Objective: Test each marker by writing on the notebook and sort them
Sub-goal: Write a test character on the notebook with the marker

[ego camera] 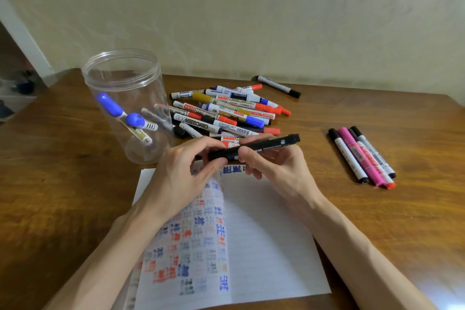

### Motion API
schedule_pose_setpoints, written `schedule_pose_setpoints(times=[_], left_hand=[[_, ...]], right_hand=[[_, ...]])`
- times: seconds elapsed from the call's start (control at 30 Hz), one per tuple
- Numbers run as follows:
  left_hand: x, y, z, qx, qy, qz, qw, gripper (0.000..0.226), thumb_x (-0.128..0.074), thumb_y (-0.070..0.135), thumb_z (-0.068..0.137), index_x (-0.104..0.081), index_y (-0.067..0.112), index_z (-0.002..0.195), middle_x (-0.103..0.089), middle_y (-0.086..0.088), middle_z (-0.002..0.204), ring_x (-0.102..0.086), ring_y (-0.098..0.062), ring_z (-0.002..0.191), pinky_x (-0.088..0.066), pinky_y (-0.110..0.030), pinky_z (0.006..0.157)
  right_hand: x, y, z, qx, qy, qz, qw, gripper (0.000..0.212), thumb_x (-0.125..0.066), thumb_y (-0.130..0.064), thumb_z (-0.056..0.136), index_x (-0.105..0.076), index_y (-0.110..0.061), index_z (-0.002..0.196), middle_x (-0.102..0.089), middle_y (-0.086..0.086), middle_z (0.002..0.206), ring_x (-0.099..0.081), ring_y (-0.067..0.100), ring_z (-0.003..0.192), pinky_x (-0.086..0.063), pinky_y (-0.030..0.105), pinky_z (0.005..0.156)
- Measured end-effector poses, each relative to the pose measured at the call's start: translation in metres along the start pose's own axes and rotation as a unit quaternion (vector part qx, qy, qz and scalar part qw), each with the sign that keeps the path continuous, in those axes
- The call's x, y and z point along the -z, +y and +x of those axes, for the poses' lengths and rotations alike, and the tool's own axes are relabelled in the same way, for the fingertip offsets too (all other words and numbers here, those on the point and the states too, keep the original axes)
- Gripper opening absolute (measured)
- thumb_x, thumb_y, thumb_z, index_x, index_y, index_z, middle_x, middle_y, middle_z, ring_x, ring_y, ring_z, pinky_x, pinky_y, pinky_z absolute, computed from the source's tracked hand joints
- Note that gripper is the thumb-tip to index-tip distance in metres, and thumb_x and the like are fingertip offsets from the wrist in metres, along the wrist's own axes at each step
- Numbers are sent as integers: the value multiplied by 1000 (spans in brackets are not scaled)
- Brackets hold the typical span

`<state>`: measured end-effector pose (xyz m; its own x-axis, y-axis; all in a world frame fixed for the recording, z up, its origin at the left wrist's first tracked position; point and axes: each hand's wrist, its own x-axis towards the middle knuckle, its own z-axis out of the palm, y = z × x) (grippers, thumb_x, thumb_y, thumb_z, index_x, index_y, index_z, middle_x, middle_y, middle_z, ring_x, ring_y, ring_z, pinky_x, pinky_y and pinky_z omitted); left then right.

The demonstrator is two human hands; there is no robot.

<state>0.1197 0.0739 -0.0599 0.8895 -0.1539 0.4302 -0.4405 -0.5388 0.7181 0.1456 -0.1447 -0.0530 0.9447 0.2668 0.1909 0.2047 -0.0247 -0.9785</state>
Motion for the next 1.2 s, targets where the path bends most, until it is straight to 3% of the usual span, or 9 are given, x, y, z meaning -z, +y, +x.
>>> schedule_pose_setpoints(times=[0.1,0.2,0.27,0.33,0.4,0.47,0.63,0.93,1.2], left_hand=[[1,-2,1,-5,17,3,1000,33,-64,34,91,-70,19,120,-71,14,112,-66,1,109,-54,-10,81],[2,-5,2,-6,35,2,999,30,-65,27,93,-70,16,120,-71,10,114,-66,-1,112,-55,-11,82],[3,-6,2,-9,41,3,999,28,-65,25,95,-70,15,120,-71,8,116,-65,-1,115,-55,-11,83],[4,-7,2,-13,43,11,999,28,-65,24,95,-71,15,120,-72,7,116,-65,-1,115,-54,-10,85],[4,-6,2,-14,45,21,999,29,-64,29,94,-73,18,120,-72,10,114,-66,1,112,-55,-12,87],[5,-3,1,-12,52,19,998,32,-63,32,92,-74,20,120,-72,13,111,-66,3,109,-56,-14,87],[3,1,0,-6,80,-2,997,25,-69,22,92,-77,17,116,-73,12,106,-68,0,105,-59,-21,84],[-1,2,0,2,96,12,995,26,-74,1,90,-78,12,114,-73,14,104,-67,4,103,-58,-16,84],[9,5,6,19,55,18,998,20,-74,14,92,-75,20,111,-72,13,105,-66,0,105,-57,-17,84]], right_hand=[[5,-2,2,-50,-33,46,997,32,-79,-31,92,-77,-10,116,-77,13,92,-67,24,77,-53,35,68],[9,-7,5,-122,-13,131,984,40,-74,-42,87,-79,-11,111,-75,16,92,-63,25,78,-52,30,66],[17,-8,7,-103,3,85,991,30,-75,-37,87,-79,-10,101,-74,13,87,-63,23,74,-53,29,63],[26,-8,7,-50,-23,-36,998,23,-76,-31,89,-79,-11,99,-77,6,85,-69,20,70,-57,28,61],[31,-6,6,-2,-58,-165,985,23,-76,-30,89,-80,-15,107,-78,-1,82,-72,15,68,-58,24,61],[31,-3,7,22,-61,-222,973,31,-75,-31,90,-78,-15,116,-77,-9,82,-72,8,72,-56,20,62],[23,3,5,73,-29,-222,972,26,-73,-34,92,-80,-21,114,-77,-20,100,-73,0,96,-56,14,77],[10,12,4,84,31,-229,969,18,-79,-20,93,-82,-22,111,-80,-14,102,-73,-1,96,-54,14,82],[9,13,6,81,15,-205,975,19,-76,-28,95,-79,-24,113,-79,-14,102,-74,5,98,-59,24,81]])
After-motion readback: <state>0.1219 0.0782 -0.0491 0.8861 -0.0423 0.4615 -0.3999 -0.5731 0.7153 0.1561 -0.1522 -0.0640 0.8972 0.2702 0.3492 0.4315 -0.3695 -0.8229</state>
